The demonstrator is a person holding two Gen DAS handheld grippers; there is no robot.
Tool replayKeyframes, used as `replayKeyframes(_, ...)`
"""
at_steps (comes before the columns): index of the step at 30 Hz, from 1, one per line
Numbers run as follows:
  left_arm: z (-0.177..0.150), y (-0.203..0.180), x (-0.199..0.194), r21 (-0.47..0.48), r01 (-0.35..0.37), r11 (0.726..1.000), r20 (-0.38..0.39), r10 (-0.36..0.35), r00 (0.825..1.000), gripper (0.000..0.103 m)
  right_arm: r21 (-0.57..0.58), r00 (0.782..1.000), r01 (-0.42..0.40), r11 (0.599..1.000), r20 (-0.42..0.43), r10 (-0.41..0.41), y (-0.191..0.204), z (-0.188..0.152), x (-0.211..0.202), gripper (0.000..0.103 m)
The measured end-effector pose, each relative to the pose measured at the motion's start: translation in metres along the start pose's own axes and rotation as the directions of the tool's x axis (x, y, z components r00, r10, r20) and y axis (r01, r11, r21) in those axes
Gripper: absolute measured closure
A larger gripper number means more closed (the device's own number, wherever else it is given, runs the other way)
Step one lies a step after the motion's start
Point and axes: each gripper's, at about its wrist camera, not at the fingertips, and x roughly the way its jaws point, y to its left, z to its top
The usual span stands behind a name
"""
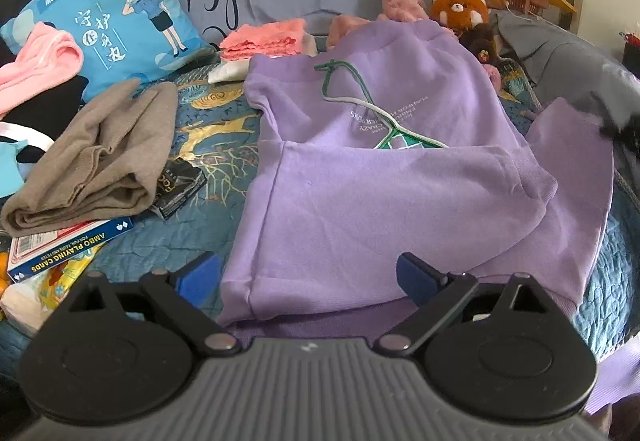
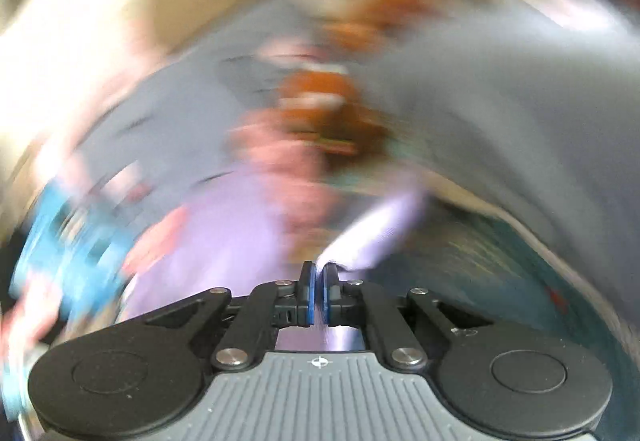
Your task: Fold clothes
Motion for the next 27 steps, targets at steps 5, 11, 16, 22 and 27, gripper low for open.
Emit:
replayKeyframes(5, 0.000, 0.000, -0.001, -0.002, 0.003, 1.000, 0.006, -0.003, 1.000, 0.006, -0.470, 0.924, -0.351, 0.810, -0.315, 0.218, 0.102, -0.042, 0.016, 0.099)
replayKeyframes(11, -0.001, 0.001, -0.005, 0.001, -0.001, 1.000, 0.018, 0.001, 1.000, 0.005, -0.535, 0.876, -0.354, 0.767, -0.476, 0.072, 0.113, -0.098, 0.052, 0.097)
replayKeyframes(16, -0.001, 0.000, -0.007, 0.006, 0.002, 1.000, 0.024, -0.002, 1.000, 0.004, -0.492, 0.901, -0.309, 0.814, -0.424, 0.085, 0.103, -0.095, 0.027, 0.072)
replayKeyframes(22, -0.001, 0.000, -0.007, 0.013, 0.004, 1.000, 0.028, -0.004, 1.000, 0.003, -0.324, 0.974, -0.098, 0.941, -0.227, 0.024, 0.046, -0.062, -0.012, 0.072)
replayKeyframes(27, -0.001, -0.004, -0.006, 0.027, 0.004, 1.000, 0.022, -0.005, 1.000, 0.003, -0.380, 0.962, 0.151, 0.913, -0.155, -0.223, 0.001, -0.048, -0.003, 0.061)
